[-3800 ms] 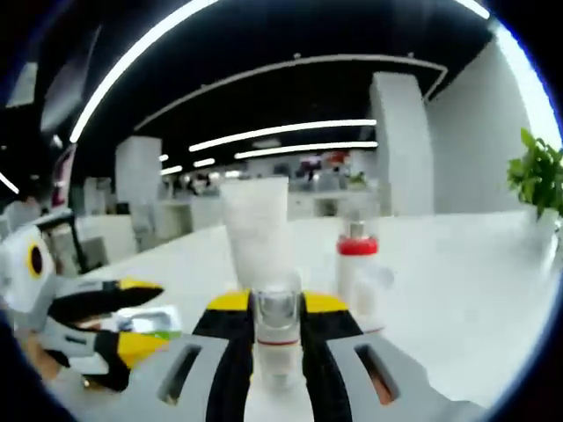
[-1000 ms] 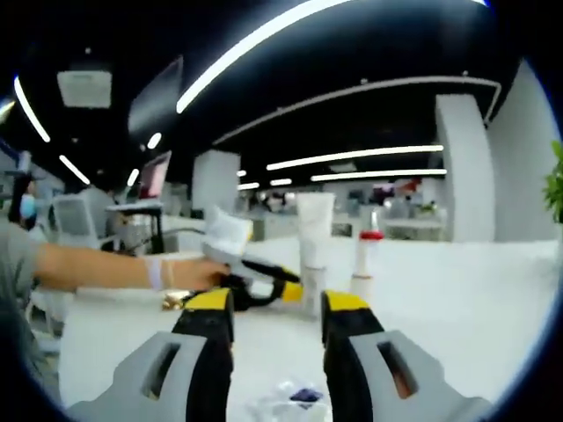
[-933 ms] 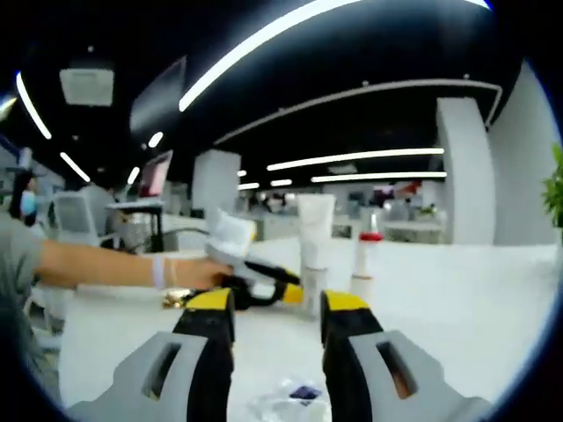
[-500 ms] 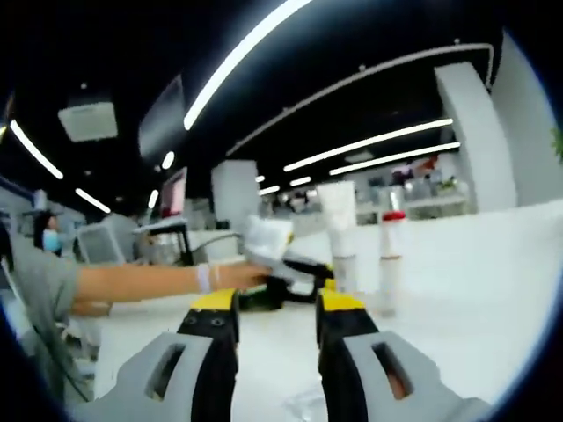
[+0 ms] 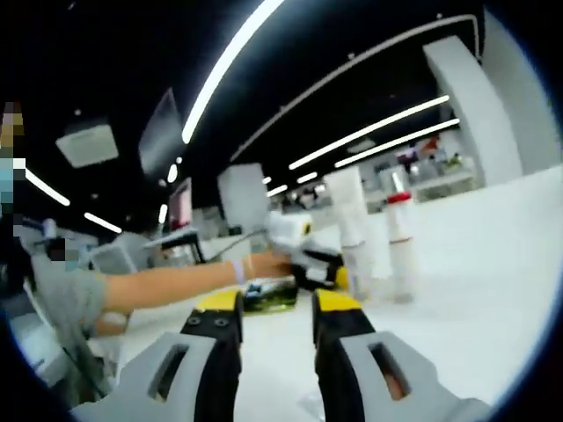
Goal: Arrange the skincare products in the storage area until every visible bottle or jar stands upright without overlapping.
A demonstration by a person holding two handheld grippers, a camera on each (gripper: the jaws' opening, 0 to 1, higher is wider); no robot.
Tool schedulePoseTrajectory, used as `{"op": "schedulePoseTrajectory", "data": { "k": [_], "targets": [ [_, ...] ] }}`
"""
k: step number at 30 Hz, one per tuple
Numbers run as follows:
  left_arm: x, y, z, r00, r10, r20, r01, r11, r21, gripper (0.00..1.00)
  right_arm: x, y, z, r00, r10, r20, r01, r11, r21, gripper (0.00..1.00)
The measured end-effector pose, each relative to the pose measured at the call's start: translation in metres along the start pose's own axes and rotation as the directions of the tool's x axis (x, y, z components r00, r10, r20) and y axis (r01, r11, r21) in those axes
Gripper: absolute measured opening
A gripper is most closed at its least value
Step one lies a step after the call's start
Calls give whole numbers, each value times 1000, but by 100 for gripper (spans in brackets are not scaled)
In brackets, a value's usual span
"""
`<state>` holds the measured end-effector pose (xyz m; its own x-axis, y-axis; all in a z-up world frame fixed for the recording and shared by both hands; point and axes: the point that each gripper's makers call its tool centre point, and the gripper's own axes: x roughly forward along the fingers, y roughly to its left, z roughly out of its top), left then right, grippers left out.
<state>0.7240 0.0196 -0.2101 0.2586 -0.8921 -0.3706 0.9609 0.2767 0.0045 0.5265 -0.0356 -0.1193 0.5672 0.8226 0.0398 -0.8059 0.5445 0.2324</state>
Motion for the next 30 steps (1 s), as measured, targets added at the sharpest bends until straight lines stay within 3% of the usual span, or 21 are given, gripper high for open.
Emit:
{"op": "schedulePoseTrajectory", "data": {
  "k": [5,7,8,12,15,18,22,28,30],
  "targets": [
    [6,-1,2,1000,-10,19,10,1000,-3,18,2,4,-6,1000,14,-21,-14,1000,-1,30],
    [9,3,0,1000,26,-7,-26,999,-19,19,3,3,-8,1000,17,-26,-17,1000,7,30],
    [9,4,-3,999,47,-28,-48,998,-33,23,3,3,-9,999,19,-31,-18,1000,14,30],
    [3,15,2,993,113,-16,-113,993,-41,36,2,3,-11,999,18,-36,-17,1000,23,30],
    [-7,14,6,993,115,6,-115,992,-56,38,2,3,-12,999,21,-38,-20,999,27,30],
    [-20,8,7,993,116,6,-116,992,-43,45,3,6,-12,999,30,-41,-29,999,25,30],
    [-45,-2,-1,984,172,-39,-173,985,-14,43,4,9,-13,998,33,-44,-32,999,20,31],
    [-97,-12,10,959,277,55,-276,961,-19,43,14,23,-26,992,67,-107,-70,997,-26,40],
    [-122,-15,9,939,335,75,-333,942,-37,44,16,28,-27,991,66,-116,-70,997,-36,40]
  ]
}}
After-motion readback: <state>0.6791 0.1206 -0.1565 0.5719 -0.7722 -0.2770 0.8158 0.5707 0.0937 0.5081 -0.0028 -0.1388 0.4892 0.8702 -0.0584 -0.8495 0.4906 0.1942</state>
